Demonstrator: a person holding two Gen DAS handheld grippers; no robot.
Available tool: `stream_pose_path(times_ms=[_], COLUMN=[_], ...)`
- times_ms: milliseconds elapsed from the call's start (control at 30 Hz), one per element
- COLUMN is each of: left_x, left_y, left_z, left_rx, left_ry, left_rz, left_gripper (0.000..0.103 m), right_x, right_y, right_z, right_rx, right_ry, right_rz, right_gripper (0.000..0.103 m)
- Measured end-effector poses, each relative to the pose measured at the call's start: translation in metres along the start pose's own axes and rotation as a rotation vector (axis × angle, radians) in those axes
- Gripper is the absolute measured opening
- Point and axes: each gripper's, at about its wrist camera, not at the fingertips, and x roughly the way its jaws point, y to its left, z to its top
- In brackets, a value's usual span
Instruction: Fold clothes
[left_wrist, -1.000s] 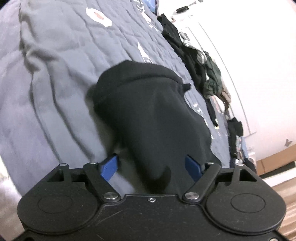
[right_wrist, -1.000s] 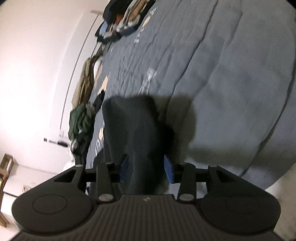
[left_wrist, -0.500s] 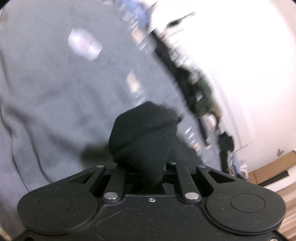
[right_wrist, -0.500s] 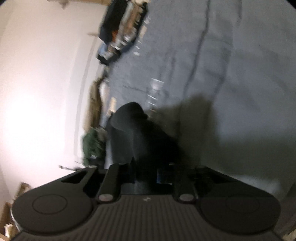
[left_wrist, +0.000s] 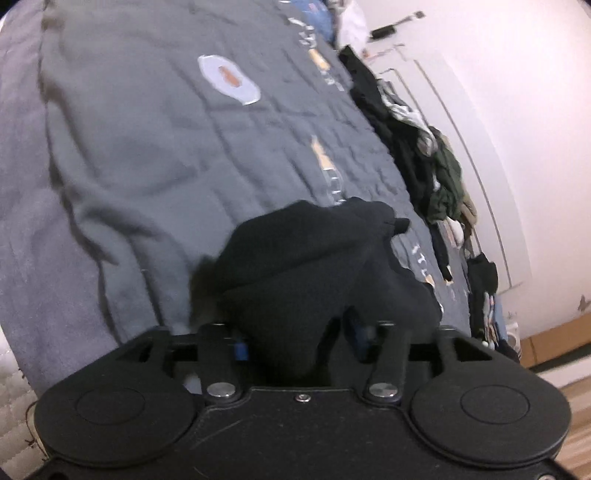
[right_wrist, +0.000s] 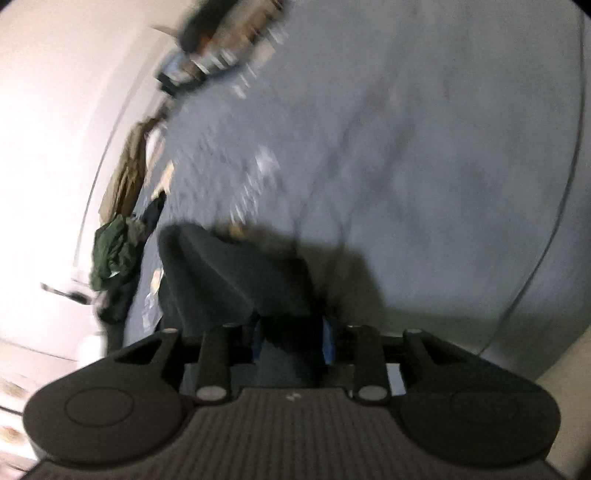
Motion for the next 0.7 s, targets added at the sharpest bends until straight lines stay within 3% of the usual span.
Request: stream_pose_path(times_ms=[167,300,333,400,500,567,700], left_x=[0.002,0.006,0.008,0.007,0.007,0.007,0.008], left_y=[0.000,0.003,0.003,0.004,0.007,0.007,0.005], left_z=[-0.006,-0.006,-0.006,-0.005,-0.003,-0.002,-0.003], left_rx=[0.006,-0.013,-0.018,-0.019,-0.031,-0.037,-0.023], left_ry=[0.010,0.008,0.008,0.010,0.007,0.006,0.003], left_rz=[-0.015,-0.016,-0.016,-0.019,-0.017,-0.013,-0.008], left_gripper=[0.066,0.067,0.067,0.067,0.067,0.067,0.068], right_x=[-0.030,0.000,0.011,0.033,0.053,0.051,0.033], right_y=[0.037,0.056,0.055,0.038,-0.003,-0.026,-0.009], right_z=[0.009,-0.003,-0.005,-0.003,0.012,0.020,0.027], right_rx=[-0.225,-0.247,-0.220,-0.119,0.047,0.177,0.086], right_ry=[-0.087,0.029,0.053,0.064,-0.012,-0.034,-0.075], right_rz=[0.089,0.276,0.290,0.240,0.092,0.089,0.065], right_gripper=[0.036,0.038,0.038,0.038,0.033,0.030,0.031])
